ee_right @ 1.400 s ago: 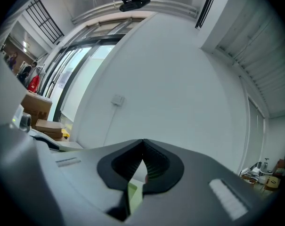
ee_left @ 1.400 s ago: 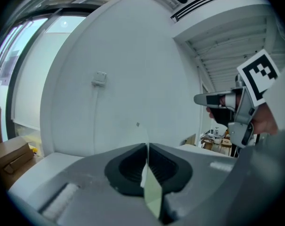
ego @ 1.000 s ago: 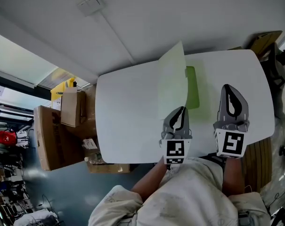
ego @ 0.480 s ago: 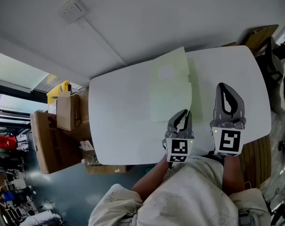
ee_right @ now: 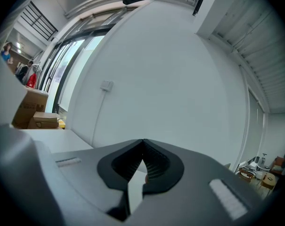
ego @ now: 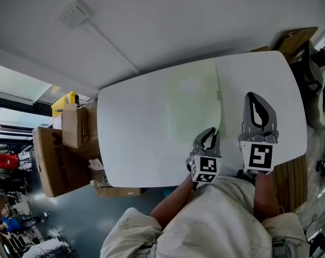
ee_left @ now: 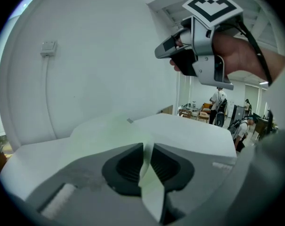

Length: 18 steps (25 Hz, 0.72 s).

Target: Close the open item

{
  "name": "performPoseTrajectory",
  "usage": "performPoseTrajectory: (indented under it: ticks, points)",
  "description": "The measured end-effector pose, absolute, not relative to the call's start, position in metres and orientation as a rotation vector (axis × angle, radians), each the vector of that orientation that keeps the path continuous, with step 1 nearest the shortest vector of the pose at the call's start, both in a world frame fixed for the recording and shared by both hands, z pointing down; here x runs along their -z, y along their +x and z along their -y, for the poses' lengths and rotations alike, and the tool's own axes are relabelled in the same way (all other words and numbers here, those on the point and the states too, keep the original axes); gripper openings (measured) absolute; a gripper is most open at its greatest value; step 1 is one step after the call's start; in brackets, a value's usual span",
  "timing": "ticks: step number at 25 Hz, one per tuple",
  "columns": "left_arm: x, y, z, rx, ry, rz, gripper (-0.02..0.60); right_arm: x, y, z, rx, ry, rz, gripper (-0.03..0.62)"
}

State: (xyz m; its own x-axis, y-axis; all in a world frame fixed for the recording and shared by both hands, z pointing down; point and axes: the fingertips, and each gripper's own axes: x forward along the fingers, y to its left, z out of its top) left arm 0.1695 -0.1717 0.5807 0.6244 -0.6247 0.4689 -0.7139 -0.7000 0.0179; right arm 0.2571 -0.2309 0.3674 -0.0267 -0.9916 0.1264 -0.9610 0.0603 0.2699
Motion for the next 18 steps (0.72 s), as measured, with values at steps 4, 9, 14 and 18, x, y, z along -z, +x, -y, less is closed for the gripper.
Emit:
performPoseTrajectory:
  ticks: [4, 9, 14, 18]
  points:
    - [-0.594, 0.174, 0.169, -0.720, 2.653, 1.067, 0.051, -0.375, 0.253, 0.237, 0.163, 1.945, 2.068, 0.002]
    - [-0.611, 0.175, 0.166, -0.792, 2.641, 1.030, 0.054, -0.388, 0.249, 0.243, 0.127, 1.916, 2.068, 0.002]
    - [-0.621, 0.179, 0.164, -0.841, 2.636, 0.981, 0.061, -0.403, 0.248, 0.246, 0.090, 1.889, 2.069, 0.002]
    - [-0.627, 0.182, 0.164, -0.891, 2.632, 0.927, 0.072, -0.409, 0.245, 0.251, 0.074, 1.865, 2.071, 0.002]
